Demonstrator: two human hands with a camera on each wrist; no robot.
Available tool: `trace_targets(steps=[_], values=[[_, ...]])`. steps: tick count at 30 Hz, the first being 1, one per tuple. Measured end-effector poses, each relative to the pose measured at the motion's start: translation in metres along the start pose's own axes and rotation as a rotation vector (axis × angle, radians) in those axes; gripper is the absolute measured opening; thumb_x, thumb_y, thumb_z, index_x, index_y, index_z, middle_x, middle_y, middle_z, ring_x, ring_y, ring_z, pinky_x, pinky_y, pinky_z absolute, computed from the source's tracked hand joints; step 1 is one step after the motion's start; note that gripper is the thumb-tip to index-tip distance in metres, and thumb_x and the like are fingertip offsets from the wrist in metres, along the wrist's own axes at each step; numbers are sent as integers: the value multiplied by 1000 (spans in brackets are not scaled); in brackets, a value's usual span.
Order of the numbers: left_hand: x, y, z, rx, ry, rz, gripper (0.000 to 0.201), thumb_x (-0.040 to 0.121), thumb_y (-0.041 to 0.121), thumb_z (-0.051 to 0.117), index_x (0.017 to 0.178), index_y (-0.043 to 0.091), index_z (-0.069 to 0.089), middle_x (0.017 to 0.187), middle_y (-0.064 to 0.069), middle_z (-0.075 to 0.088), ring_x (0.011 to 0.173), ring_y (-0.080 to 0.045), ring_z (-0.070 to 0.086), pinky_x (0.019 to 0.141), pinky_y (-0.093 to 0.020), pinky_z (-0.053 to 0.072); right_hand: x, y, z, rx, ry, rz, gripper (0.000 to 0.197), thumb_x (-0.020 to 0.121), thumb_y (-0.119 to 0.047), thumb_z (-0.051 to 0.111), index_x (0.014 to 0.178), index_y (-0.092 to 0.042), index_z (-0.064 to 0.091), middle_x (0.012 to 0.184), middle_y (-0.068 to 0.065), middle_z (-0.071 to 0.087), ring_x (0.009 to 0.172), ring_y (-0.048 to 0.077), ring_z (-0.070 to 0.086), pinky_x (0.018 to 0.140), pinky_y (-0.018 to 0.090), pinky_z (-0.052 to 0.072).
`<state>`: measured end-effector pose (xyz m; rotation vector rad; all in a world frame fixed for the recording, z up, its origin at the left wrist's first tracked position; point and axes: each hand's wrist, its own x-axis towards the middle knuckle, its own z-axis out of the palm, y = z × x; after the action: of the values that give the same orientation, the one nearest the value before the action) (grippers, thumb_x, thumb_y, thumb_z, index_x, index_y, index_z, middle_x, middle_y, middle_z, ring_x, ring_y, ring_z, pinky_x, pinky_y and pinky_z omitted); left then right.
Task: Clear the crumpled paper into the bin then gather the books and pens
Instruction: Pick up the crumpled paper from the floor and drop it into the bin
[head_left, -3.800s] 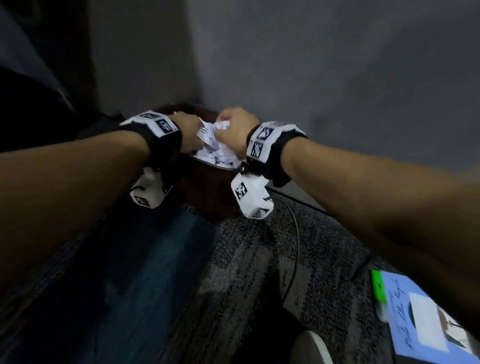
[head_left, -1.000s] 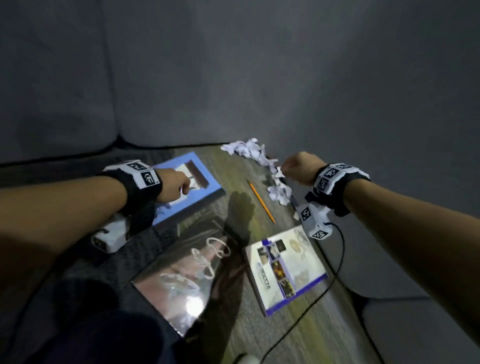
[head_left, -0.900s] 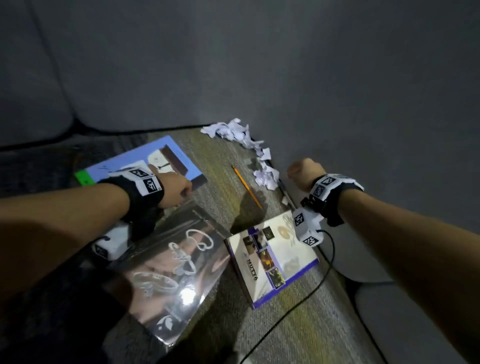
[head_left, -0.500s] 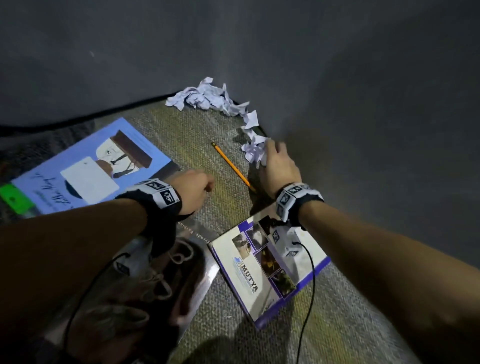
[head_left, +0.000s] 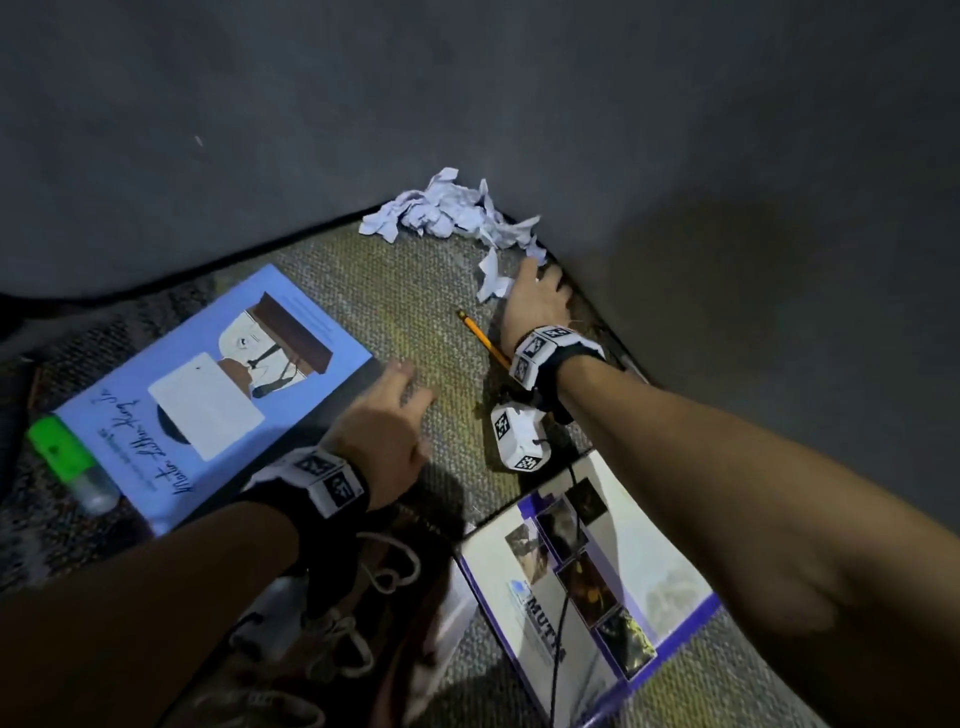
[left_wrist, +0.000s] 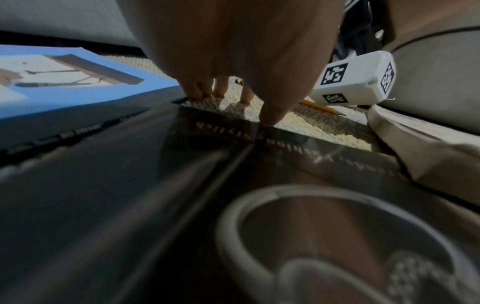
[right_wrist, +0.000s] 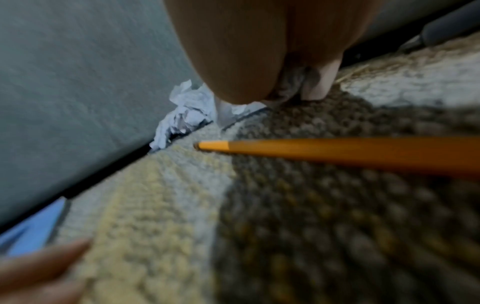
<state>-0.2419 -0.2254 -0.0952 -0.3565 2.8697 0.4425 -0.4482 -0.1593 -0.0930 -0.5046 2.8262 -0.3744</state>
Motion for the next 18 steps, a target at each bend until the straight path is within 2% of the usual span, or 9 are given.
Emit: trace_targets(steps=[1,3,5,7,9,11,13,15,18], values=[[0,-2,1,8,-16,5,63,88,31,56,145,14,35,156,-18,19,146,-34,16,114,-42,27,0,0,-3,50,6,-42,57,86,6,44,137,-15,32,140,21,32,121,47,39,89,51,42],[2,-9,2,59,-59,31,72,88,50,47,149,16,28,158,-20,12,147,-34,10,118,-44,23,2,0,-13,116,69,-136,52,86,2,39,134,-15,34,131,22,44,109,45,51,80,46,43],[3,-10,7,126,-111,78,90,81,71,32,146,9,34,152,-29,22,143,-42,21,115,-49,27,8,-1,-23,125,142,-155,37,91,-14,40,127,-14,40,116,20,58,100,43,59,72,42,42],[5,-11,24,121,-108,76,100,80,79,20,134,2,52,140,-32,42,132,-45,37,108,-52,33,22,-6,-30,157,98,-67,37,95,-32,40,125,-9,43,118,21,61,104,43,59,76,41,44],[8,-7,33,83,-120,87,100,80,79,16,130,2,57,136,-31,47,129,-43,41,107,-51,35,37,-15,-27,176,-1,6,51,94,-43,42,127,-5,45,127,21,58,112,41,57,86,41,46],[8,-4,39,75,-84,102,99,77,79,25,132,2,54,137,-32,46,129,-44,43,105,-53,37,47,-29,-21,168,-53,14,59,90,-48,48,129,-4,45,129,18,57,114,39,57,90,40,47],[8,-3,40,43,-71,114,103,70,80,35,138,2,42,141,-32,39,131,-45,39,103,-55,35,51,-38,-16,189,-68,19,59,88,-47,49,131,-7,43,130,17,56,114,39,57,92,42,47],[8,-6,42,3,-35,85,101,75,82,23,138,5,38,140,-31,42,131,-44,39,104,-55,35,54,-44,-14,172,-55,-25,47,89,-36,47,129,-12,42,130,19,52,112,41,56,89,42,47],[8,-6,45,12,-27,67,102,78,83,12,139,6,41,139,-31,45,132,-44,37,105,-56,33,49,-53,-11,111,-104,-226,24,86,-21,47,109,-17,54,114,19,58,100,38,60,75,35,43]])
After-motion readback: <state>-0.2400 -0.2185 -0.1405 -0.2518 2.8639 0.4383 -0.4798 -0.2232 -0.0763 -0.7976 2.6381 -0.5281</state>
